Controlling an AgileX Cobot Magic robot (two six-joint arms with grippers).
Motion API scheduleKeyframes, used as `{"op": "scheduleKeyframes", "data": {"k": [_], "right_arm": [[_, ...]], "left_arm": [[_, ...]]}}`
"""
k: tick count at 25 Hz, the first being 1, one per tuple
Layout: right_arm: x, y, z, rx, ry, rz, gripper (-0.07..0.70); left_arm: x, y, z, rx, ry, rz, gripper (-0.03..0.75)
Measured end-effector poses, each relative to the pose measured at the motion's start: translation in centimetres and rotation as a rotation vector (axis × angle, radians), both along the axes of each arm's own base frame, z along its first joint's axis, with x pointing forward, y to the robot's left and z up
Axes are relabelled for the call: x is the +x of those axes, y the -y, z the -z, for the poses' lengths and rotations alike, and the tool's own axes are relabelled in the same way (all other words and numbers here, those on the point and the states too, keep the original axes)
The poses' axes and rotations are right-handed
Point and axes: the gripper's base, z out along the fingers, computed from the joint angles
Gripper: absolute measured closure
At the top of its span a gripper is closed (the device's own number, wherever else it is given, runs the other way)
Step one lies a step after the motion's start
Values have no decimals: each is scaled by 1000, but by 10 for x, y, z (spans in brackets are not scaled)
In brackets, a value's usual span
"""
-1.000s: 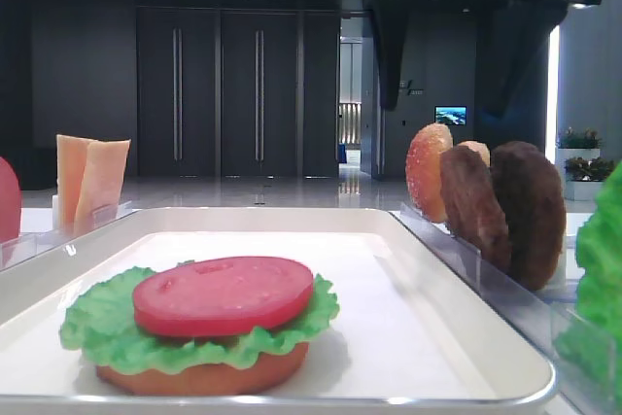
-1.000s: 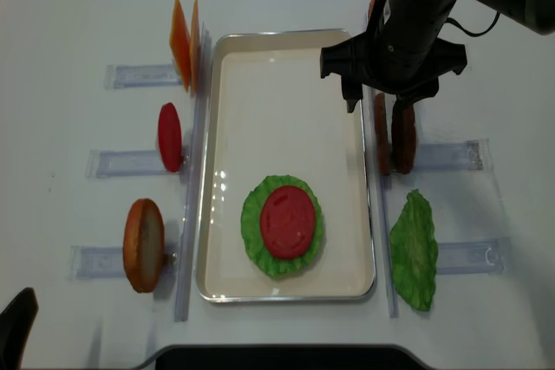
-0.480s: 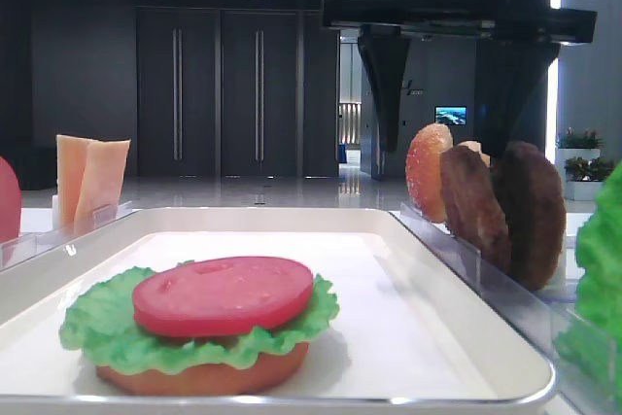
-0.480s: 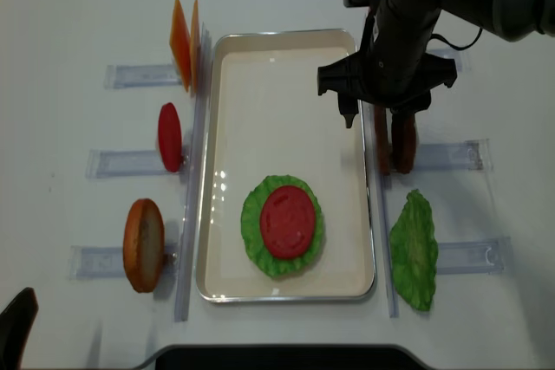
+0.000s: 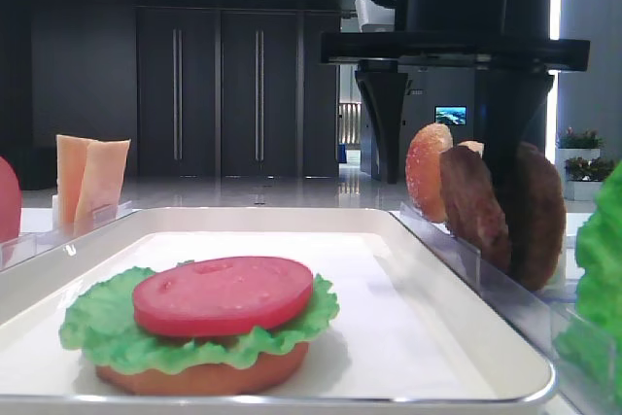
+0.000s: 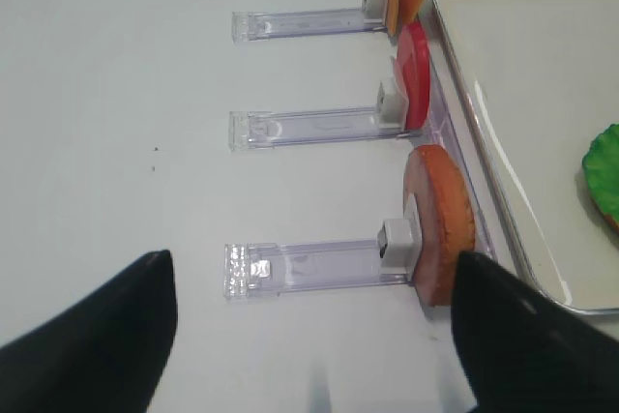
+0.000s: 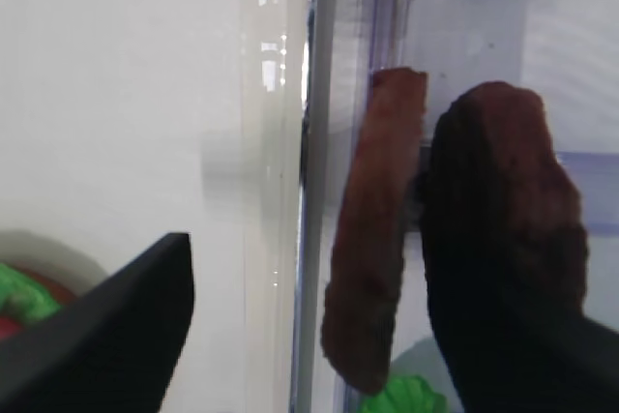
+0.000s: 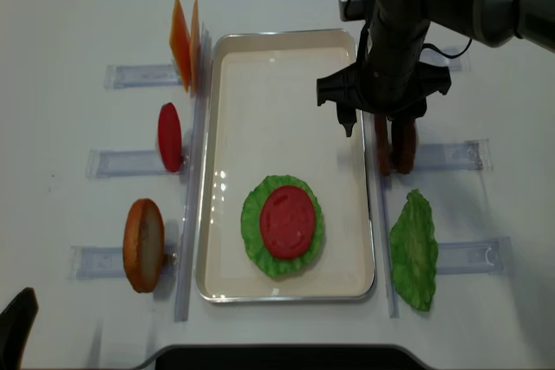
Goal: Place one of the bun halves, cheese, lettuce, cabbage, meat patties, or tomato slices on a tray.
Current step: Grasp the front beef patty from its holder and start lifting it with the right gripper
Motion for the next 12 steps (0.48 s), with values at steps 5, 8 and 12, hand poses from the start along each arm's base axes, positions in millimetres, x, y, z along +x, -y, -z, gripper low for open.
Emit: {"op": "scheduleKeyframes", "data": {"k": [5,8,12], "right_arm": [[2,-1,0,12,18,0,145],[3,-2,0,20,29,0,145],[3,-2,0,22,32,0,145]], "left_arm": [[0,0,0,0,0,0,24],[0,0,0,0,0,0,24],[0,0,0,0,0,0,24]]}}
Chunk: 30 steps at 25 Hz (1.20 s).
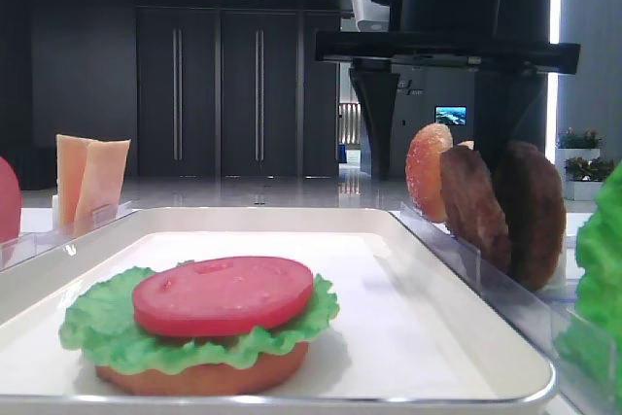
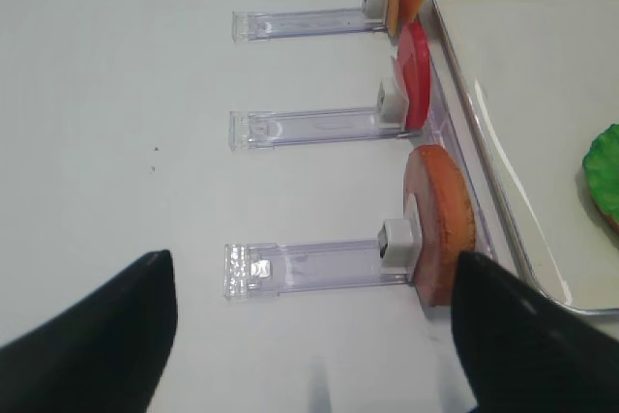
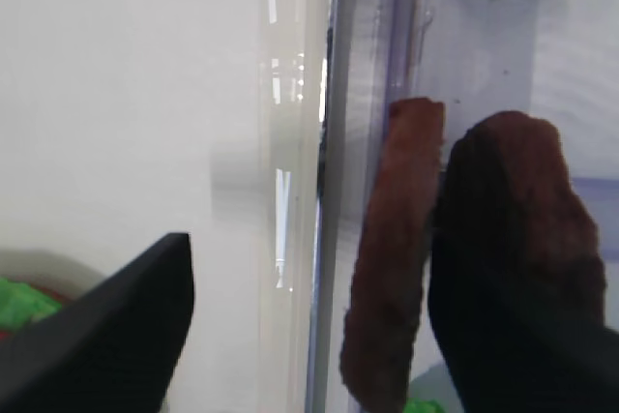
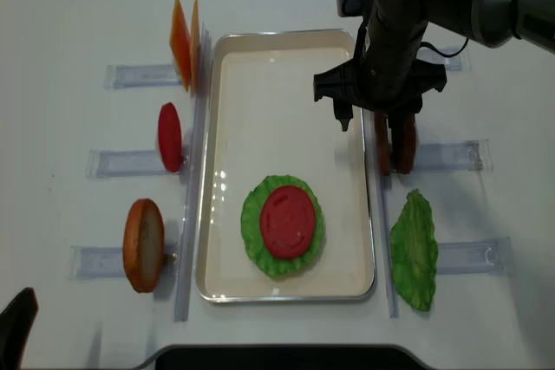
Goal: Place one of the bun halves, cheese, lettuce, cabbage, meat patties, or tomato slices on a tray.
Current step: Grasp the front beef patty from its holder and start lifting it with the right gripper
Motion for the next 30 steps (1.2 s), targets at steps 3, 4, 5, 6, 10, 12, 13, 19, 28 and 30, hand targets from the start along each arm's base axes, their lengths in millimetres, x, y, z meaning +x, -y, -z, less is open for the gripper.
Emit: {"op": "scheduleKeyframes", "data": {"k": [3,4,5,6,10,12,13,19,28,30], "right_arm": [[-1,0,0,-5,-7,0,159],[-1,1,0,-15,-11,-3,171],[-1,2,0,-21,-16,-3,187],[-2,2,0,-26,-19,-4,202],[-2,3,0,-33,-19,-6,277],[-1,3,1,-39,-16,-9,321],[-1,4,1,-43,-13,-11,342],[-1,4,1,-44,-11,1,470],[0,6,0,-77,-4,-9,471],[-1,7,0,-89,-7,-12,475]], "left_arm": [[0,0,0,0,0,0,24],[0,0,0,0,0,0,24],[0,0,0,0,0,0,24],[0,0,0,0,0,0,24],[0,0,0,0,0,0,24],[0,0,0,0,0,0,24],[0,0,0,0,0,0,24],[0,0,0,0,0,0,24],[0,0,0,0,0,0,24],[0,0,0,0,0,0,24]]}}
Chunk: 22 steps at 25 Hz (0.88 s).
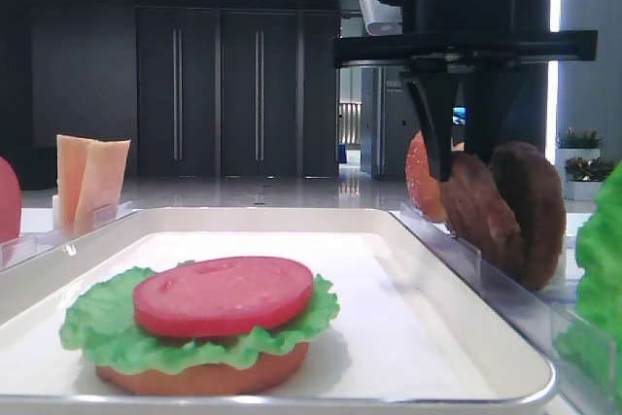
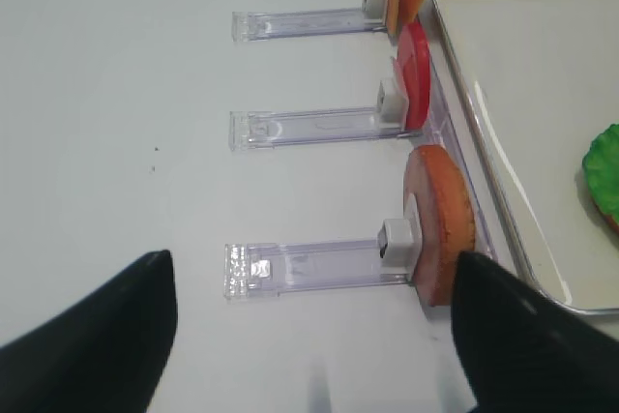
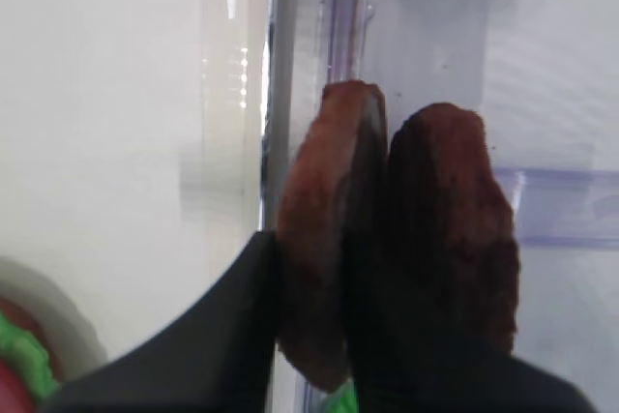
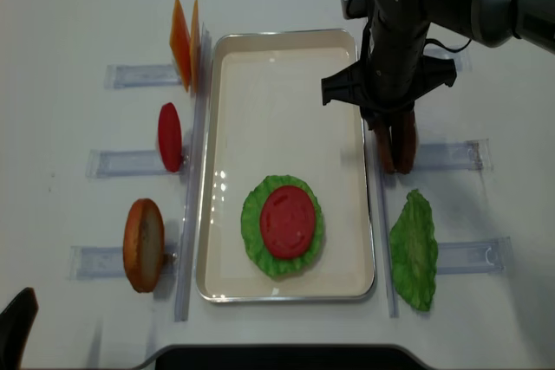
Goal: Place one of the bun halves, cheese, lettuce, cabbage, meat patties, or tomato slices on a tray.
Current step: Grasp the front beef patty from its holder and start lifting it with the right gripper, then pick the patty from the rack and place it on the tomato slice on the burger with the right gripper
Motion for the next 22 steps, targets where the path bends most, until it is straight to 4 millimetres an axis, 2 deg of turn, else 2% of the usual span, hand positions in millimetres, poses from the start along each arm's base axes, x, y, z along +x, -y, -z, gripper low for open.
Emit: {"op": "scheduleKeyframes", "data": {"k": [6,16,22], "right_arm": [[-2,4,-5,-33,-5,-6,482],[-11,11,-26,-40,-3,-2,488],[-18,15,-46,-15,30,1,489]], "left_arm": [[0,0,0,0,0,0,24],[0,0,0,0,0,0,24],[0,0,0,0,0,0,24]]}}
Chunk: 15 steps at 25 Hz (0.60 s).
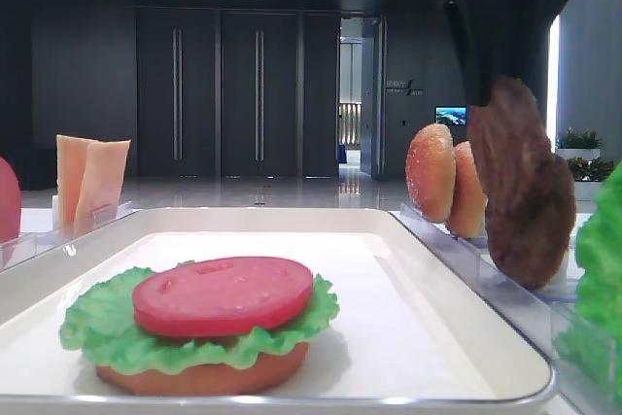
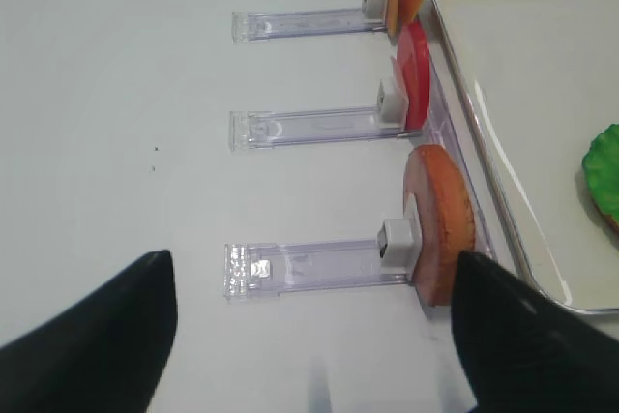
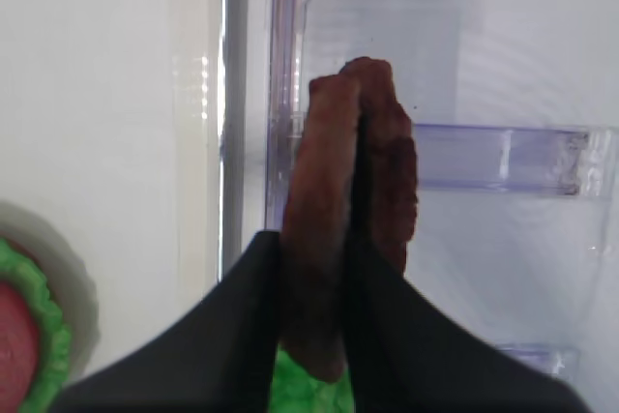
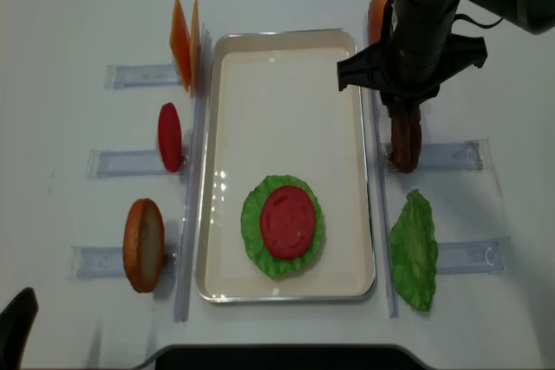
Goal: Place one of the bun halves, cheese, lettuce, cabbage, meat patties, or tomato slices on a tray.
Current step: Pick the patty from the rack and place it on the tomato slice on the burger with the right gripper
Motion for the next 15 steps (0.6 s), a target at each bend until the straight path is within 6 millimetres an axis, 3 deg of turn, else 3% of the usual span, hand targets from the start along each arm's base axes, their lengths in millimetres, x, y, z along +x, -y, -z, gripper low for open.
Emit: {"op": "scheduleKeyframes", "data": {"k": [15], "right_arm": [[-6,-21,-21,116,-4,-45,489]], "left_arm": [[0,0,0,0,0,0,24]]}}
